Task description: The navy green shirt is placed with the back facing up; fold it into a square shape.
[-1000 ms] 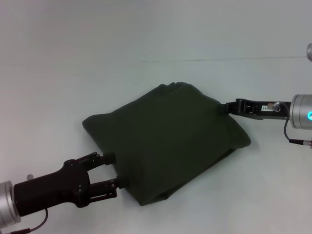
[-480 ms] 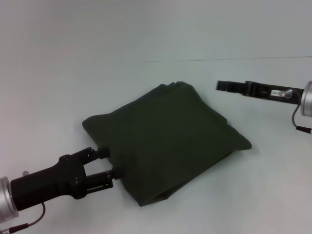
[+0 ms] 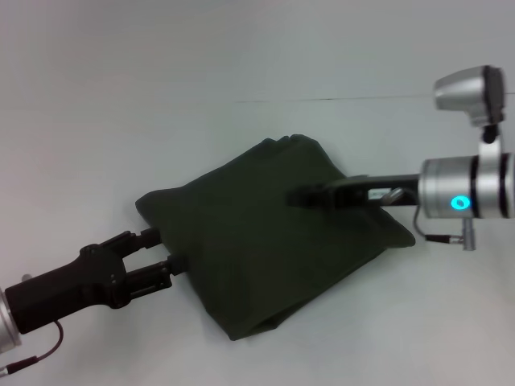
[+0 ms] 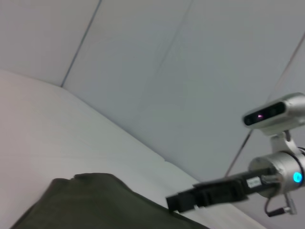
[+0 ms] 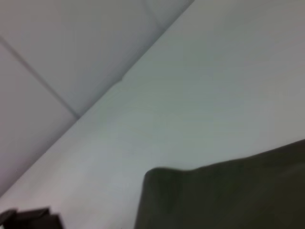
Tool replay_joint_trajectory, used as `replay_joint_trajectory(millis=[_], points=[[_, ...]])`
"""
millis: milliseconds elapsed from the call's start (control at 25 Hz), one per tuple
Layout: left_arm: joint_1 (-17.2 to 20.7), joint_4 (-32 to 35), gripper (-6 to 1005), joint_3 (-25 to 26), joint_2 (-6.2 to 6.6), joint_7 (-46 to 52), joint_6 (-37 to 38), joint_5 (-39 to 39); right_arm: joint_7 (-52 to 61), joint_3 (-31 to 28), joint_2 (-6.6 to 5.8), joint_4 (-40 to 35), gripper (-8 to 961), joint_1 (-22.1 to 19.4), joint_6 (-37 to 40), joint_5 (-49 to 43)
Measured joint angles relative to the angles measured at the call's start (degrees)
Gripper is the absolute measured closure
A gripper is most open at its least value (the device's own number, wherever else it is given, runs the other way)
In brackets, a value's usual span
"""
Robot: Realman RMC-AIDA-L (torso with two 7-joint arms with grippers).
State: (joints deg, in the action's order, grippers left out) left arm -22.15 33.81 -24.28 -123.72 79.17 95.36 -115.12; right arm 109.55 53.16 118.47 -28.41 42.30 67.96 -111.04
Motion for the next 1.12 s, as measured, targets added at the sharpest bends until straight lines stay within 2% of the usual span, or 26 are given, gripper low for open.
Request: replay_joint_trajectory(millis=[320, 480, 840, 1120], points=[[-0.2, -0.1, 125, 0.0, 0.04, 0.1, -1.3, 0.0, -0.6, 4.7, 0.85, 1.8, 769, 1.4, -2.4, 0.0], [-0.2, -0.1, 124, 0.0, 0.06, 0.1, -1.5, 0.0, -0.9, 7.2, 1.07, 3.8, 954, 2.6, -7.6, 0.1], [-0.3, -0.8, 125, 0.0, 0.07, 0.3, -2.6, 0.0, -3.5, 8.8, 1.50, 6.6, 943, 5.2, -11.5, 0.6], [-0.4, -0.8, 125, 1.1, 0.05, 1.4, -3.2, 0.0, -5.4, 7.8, 0.91, 2.6, 935, 2.6, -8.7, 5.6]])
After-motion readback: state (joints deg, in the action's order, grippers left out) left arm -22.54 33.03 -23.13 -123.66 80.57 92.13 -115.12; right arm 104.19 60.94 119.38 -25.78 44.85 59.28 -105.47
